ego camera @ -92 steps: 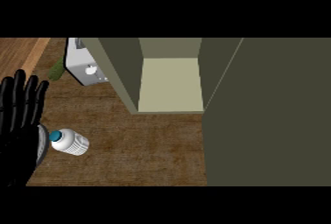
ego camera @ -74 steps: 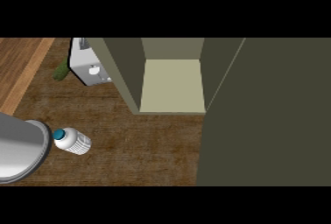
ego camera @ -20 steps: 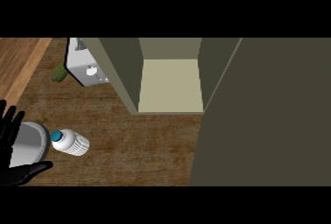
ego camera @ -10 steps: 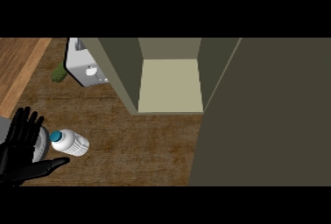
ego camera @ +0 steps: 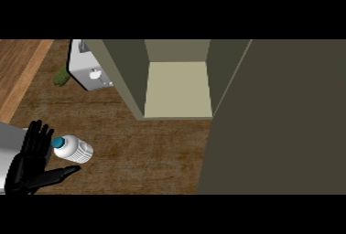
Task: Pick up the bottled water, place it into the cabinet and close the cabinet
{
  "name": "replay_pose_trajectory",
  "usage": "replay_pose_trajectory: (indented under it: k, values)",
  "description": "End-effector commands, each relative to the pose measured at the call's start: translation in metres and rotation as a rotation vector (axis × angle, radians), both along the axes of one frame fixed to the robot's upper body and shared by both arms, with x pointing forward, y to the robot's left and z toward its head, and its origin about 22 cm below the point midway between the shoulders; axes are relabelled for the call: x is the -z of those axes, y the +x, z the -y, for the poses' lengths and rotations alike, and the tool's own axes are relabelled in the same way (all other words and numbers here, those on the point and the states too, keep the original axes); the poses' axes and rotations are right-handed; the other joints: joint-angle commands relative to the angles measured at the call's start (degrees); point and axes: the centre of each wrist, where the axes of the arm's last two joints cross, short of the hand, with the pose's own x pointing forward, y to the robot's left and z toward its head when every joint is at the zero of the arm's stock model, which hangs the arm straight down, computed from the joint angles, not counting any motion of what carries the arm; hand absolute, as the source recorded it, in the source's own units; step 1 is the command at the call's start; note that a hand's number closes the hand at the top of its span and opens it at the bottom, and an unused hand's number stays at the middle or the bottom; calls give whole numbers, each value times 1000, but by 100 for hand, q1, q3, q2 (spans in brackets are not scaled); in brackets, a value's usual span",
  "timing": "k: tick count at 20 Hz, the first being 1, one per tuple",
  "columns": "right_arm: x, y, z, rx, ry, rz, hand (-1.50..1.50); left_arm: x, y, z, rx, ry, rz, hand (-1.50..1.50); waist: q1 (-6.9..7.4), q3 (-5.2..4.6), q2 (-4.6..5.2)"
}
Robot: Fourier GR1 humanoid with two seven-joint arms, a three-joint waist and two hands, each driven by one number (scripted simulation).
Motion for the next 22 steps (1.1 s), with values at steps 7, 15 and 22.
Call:
replay_pose_trajectory:
  k: [7, 15, 22]
  values:
    - [-20, -28, 9, 30, -16, 81, -150, 52, -9, -5, 5, -16, -38, -150, 7, -2, 8]
    - [-33, -36, 15, 39, -5, 91, -150, 72, 2, 3, -5, -70, 20, -150, -22, -6, 4]
    - [-31, -38, 17, 60, 3, 76, -150, 86, 4, 12, -6, -115, 45, -150, -45, -6, 8]
